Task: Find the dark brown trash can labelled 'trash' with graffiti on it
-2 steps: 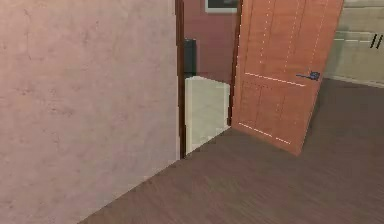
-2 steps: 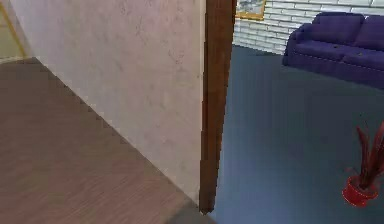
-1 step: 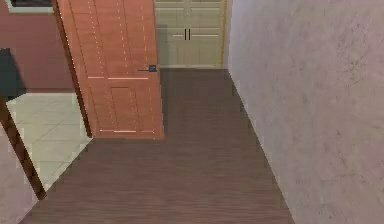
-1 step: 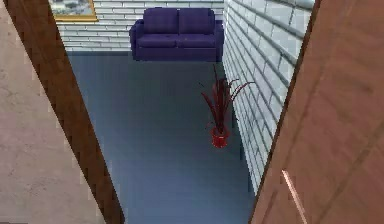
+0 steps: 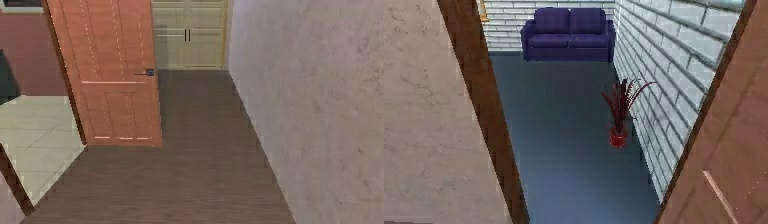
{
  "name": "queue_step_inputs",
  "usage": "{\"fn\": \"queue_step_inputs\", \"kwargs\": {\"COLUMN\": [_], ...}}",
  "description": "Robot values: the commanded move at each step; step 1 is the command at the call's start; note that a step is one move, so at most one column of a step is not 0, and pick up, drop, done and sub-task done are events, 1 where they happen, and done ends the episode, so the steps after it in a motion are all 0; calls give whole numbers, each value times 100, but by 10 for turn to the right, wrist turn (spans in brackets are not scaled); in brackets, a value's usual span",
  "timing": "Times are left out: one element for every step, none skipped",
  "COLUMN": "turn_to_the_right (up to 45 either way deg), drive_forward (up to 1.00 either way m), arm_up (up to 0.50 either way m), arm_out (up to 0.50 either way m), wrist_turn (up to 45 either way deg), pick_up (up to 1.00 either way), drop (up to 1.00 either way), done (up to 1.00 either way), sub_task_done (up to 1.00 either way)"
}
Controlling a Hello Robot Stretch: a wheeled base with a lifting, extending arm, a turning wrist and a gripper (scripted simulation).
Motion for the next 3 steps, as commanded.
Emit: {"fn": "queue_step_inputs", "kwargs": {"turn_to_the_right": [-450,-360,0], "drive_forward": [0,0,35], "arm_up": [0,0,0], "arm_out": [0,0,0], "wrist_turn": [0,0,0], "pick_up": [0,0,0], "drop": [0,0,0], "done": [0,0,0], "sub_task_done": [0,0,0]}}
